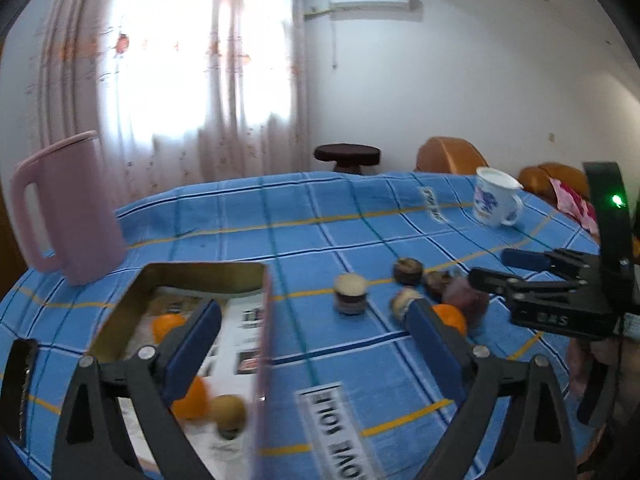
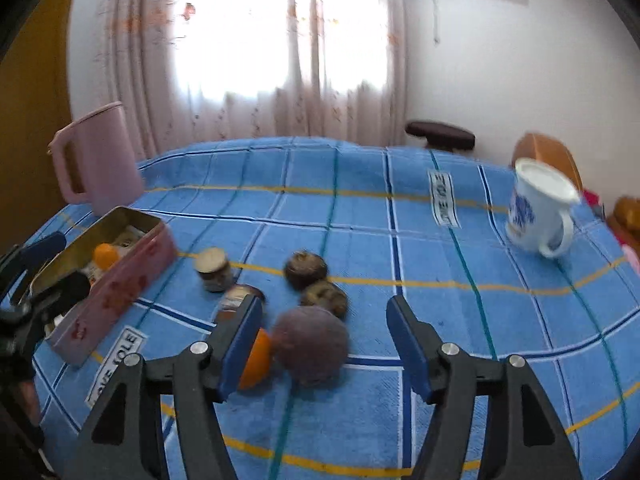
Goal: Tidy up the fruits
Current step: 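Grasp the large orange with the left tool while the right tool grasps the purple fruit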
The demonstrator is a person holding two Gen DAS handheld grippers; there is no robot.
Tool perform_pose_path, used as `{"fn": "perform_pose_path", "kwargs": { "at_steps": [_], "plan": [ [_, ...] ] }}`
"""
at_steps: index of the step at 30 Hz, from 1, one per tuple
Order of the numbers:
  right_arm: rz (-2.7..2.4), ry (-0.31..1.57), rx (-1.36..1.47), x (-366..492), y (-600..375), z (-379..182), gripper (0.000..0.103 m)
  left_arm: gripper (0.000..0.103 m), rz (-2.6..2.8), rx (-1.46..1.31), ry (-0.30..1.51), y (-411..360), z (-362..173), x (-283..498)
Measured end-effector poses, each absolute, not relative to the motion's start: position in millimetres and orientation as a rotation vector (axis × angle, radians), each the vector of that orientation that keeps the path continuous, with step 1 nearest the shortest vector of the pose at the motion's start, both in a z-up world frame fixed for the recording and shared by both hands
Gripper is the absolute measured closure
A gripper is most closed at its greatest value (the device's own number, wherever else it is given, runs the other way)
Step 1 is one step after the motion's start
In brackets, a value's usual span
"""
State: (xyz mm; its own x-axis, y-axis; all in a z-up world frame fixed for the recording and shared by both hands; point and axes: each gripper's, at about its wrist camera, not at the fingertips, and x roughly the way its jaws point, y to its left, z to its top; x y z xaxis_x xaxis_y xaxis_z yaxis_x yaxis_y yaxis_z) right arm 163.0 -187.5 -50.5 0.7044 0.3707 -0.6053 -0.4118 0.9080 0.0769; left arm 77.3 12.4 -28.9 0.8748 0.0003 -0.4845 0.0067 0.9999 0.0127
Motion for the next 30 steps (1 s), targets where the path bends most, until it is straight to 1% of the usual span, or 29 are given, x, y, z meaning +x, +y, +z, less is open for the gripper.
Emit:
{"fn": "perform_pose_path", "kwargs": {
  "at_steps": [8,12,13,14,22,27,28,30],
  "plan": [
    [0.481,0.800,0.028,187,-184,-77,0.037,0.006,-0.005,0.034,0.554,-2,-42,94],
    [0.502,0.820,0.048,189,-185,-80,0.037,0.006,-0.017,0.044,0.561,-8,-45,95],
    [0.518,0.823,0.060,189,-187,-80,0.042,0.006,-0.020,0.048,0.561,-10,-45,95],
    [0.553,0.825,0.080,189,-187,-80,0.050,0.006,-0.025,0.053,0.563,-13,-46,96],
    [0.410,0.666,-0.104,158,-197,-63,0.050,0.006,-0.076,0.079,0.579,-37,-46,100],
    [0.347,0.639,-0.109,160,-217,-58,0.050,0.008,-0.136,0.107,0.617,-63,-51,109],
    [0.345,0.637,-0.103,160,-220,-58,0.050,0.009,-0.144,0.110,0.628,-67,-52,112],
    [0.340,0.633,-0.086,163,-226,-58,0.050,0.017,-0.155,0.113,0.660,-73,-55,120]
  ]
}}
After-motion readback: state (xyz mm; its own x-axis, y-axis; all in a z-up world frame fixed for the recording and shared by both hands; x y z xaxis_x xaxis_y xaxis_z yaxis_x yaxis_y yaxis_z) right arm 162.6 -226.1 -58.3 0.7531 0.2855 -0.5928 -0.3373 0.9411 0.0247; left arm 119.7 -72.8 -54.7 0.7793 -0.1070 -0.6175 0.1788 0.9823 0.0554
